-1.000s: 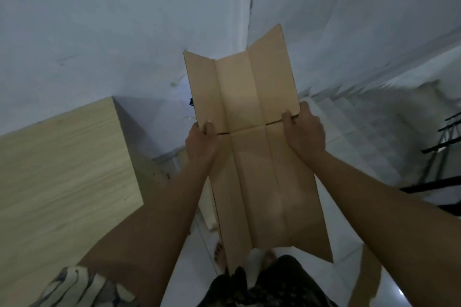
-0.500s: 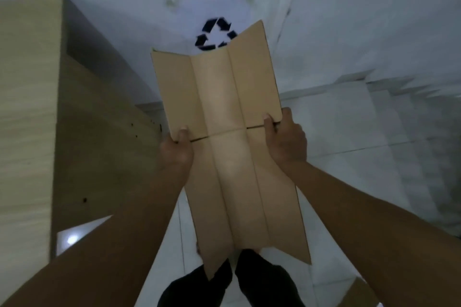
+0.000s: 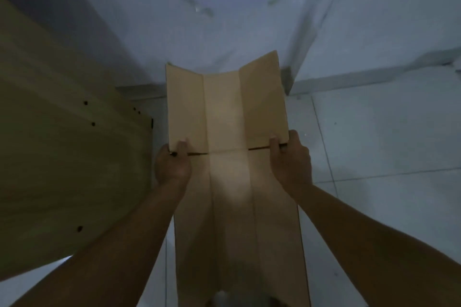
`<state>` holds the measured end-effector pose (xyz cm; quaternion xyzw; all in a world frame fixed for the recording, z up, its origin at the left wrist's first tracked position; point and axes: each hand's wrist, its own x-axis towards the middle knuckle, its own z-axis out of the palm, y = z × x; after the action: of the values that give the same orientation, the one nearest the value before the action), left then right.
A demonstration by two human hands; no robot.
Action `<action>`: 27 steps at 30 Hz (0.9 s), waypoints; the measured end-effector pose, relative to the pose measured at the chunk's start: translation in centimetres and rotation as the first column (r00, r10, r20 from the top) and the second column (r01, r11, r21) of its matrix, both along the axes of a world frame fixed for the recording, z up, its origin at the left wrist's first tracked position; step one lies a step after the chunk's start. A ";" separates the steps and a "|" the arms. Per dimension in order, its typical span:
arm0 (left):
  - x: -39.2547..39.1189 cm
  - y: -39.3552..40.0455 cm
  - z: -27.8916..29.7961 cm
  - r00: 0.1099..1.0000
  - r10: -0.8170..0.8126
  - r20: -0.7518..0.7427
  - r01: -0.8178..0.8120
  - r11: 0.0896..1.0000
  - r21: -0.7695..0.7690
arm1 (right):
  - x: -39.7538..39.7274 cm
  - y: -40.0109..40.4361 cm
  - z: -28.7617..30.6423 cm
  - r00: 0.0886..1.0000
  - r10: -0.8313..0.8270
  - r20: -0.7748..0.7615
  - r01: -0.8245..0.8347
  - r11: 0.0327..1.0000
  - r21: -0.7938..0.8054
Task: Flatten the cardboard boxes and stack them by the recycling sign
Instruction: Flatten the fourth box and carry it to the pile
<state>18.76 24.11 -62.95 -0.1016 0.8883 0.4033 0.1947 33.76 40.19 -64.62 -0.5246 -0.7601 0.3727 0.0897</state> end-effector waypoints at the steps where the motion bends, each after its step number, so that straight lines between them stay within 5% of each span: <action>1: -0.3 -0.2 -2.2 1.000 0.004 0.013 -0.004 1.000 0.014 | -0.2 0.1 -2.2 1.000 0.000 0.005 0.000 1.000 -0.010; 12: -5.6 -0.2 -19.3 0.987 -0.070 -0.145 0.070 0.998 0.001 | -4.1 3.2 -19.0 0.999 -0.017 0.038 0.017 1.000 0.001; 21: -8.8 2.0 -23.9 0.943 -0.099 -0.316 0.063 0.991 -0.121 | -6.4 6.2 -22.8 0.987 -0.013 0.158 -0.016 0.983 0.183; 24: -8.6 2.6 -24.9 0.916 -0.178 -0.360 0.122 0.977 -0.174 | -7.3 6.4 -23.4 0.979 0.010 0.205 -0.075 0.948 0.310; 27: -7.7 2.0 -26.4 0.807 -0.441 -0.394 0.313 0.884 -0.348 | -7.9 5.7 -24.8 0.961 0.144 0.238 -0.228 0.896 0.381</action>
<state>11.05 26.13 -89.38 0.1521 0.9566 0.2453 0.0392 25.83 45.84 -89.38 -0.4545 -0.8727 0.1587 0.0819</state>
